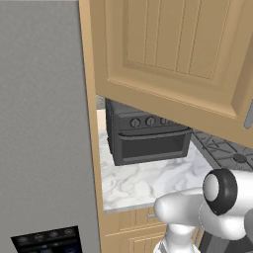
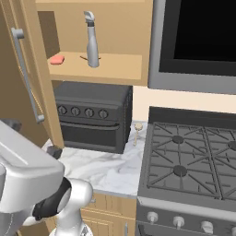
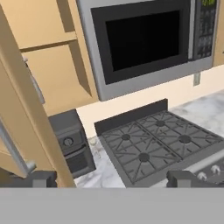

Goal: Pick the bar soap and spray from the cabinet and place them on the counter.

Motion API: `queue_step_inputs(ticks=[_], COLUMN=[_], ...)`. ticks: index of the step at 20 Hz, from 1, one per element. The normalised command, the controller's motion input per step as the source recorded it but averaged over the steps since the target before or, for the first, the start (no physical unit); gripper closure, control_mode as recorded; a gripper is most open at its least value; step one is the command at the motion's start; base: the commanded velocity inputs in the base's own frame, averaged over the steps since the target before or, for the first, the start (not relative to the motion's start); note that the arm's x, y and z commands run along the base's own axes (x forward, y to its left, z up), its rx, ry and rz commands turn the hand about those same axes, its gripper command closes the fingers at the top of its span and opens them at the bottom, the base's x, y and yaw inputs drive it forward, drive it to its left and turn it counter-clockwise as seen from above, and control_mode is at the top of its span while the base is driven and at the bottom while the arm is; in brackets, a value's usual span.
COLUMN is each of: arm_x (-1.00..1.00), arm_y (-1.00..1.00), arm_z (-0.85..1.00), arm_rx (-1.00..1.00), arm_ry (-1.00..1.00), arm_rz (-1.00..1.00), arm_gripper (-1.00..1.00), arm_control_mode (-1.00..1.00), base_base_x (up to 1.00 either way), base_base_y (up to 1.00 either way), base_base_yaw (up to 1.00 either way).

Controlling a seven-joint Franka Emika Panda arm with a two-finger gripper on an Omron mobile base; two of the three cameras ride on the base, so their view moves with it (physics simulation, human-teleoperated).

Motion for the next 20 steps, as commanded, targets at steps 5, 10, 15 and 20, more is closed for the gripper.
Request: queue_step_inputs(ticks=[5, 10, 15, 20], arm_x=[0.33, 0.01, 0.0, 0.0], arm_y=[-0.17, -0.36, -0.27, -0.07], arm_z=[-0.35, -0.19, 0.06, 0.44], arm_rx=[0.19, 0.35, 0.35, 0.28], arm_ry=[0.03, 0.0, 0.0, 0.04], arm_rz=[0.04, 0.02, 0.05, 0.04], arm_gripper=[-1.0, -1.0, -1.0, -1.0], arm_control_mode=[-1.0, -1.0, -1.0, -1.0], base_base_x=[0.0, 0.0, 0.0, 0.0], base_base_y=[0.0, 0.0, 0.0, 0.0], base_base_yaw=[0.0, 0.0, 0.0, 0.0])
